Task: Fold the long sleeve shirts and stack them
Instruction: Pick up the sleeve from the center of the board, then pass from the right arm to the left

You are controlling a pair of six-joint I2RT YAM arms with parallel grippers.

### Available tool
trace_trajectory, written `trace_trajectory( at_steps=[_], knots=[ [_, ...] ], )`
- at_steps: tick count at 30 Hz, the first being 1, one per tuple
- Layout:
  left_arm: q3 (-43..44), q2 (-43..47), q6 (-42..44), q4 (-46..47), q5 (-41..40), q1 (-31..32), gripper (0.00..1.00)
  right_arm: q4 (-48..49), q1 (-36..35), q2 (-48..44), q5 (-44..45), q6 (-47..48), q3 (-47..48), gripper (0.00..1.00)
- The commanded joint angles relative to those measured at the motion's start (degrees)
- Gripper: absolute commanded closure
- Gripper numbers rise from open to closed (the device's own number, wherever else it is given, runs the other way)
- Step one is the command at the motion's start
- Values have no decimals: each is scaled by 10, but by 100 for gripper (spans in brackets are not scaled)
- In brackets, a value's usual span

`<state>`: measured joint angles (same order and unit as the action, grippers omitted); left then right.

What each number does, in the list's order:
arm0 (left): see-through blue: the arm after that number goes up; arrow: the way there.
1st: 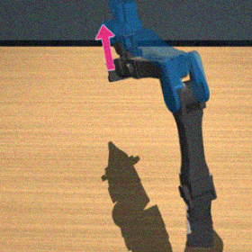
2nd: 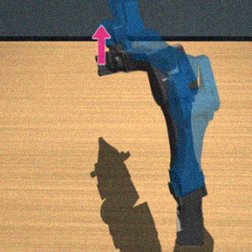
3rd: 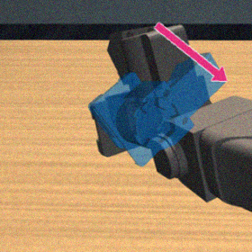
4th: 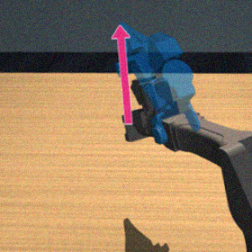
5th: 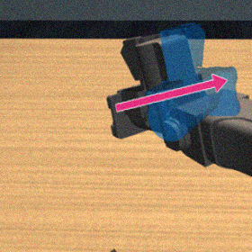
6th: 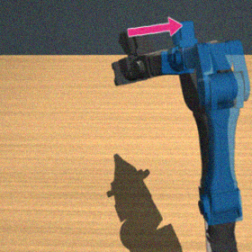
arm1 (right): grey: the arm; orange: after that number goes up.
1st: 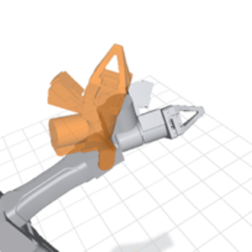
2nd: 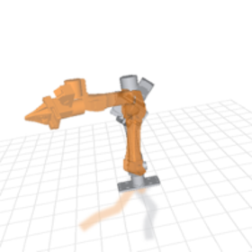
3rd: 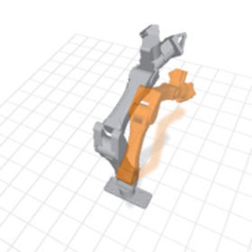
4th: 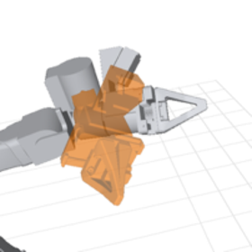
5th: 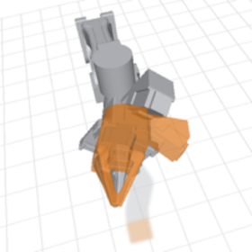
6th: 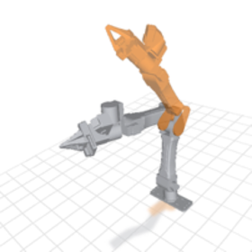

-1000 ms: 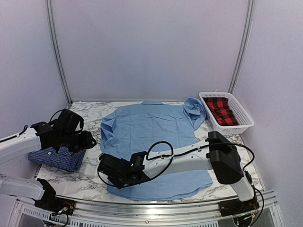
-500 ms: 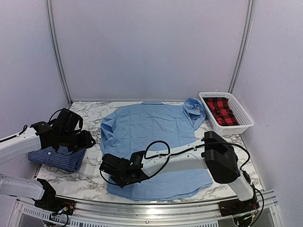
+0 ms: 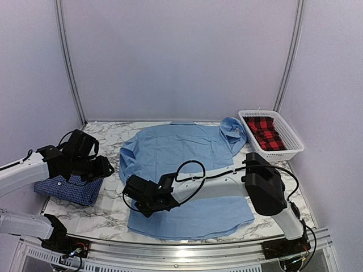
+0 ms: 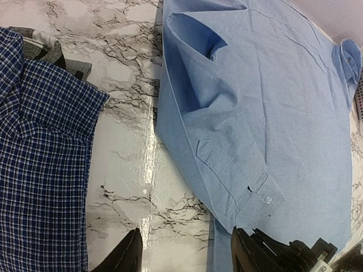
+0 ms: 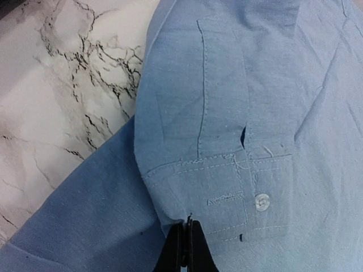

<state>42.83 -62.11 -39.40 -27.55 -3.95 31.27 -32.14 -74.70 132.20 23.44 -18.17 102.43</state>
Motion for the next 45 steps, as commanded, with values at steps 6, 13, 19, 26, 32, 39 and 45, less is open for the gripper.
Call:
trace_trajectory(
  at_steps=[6, 13, 19, 26, 32, 39, 45],
  knots=[
    [2, -2, 3, -10, 15, -4, 45, -20, 13, -51, -46, -11, 51, 100],
    [-44, 9, -101, 55, 107, -4, 39, -32, 26, -70, -92, -24, 90, 100],
    [-115, 7, -232, 191, 164, -4, 36, -33, 25, -53, -105, -31, 96, 100],
    [-143, 10, -295, 261, 182, -4, 35, -34, 19, -47, -102, -32, 97, 100],
    [-155, 27, -320, 267, 176, -3, 36, -32, 14, -33, -103, -33, 105, 100],
    [-149, -25, -330, 294, 176, 0, 39, -28, 10, -28, -99, -40, 107, 100],
    [-135, -80, -337, 326, 182, 6, 53, -20, 6, -27, -94, -40, 108, 100]
  ],
)
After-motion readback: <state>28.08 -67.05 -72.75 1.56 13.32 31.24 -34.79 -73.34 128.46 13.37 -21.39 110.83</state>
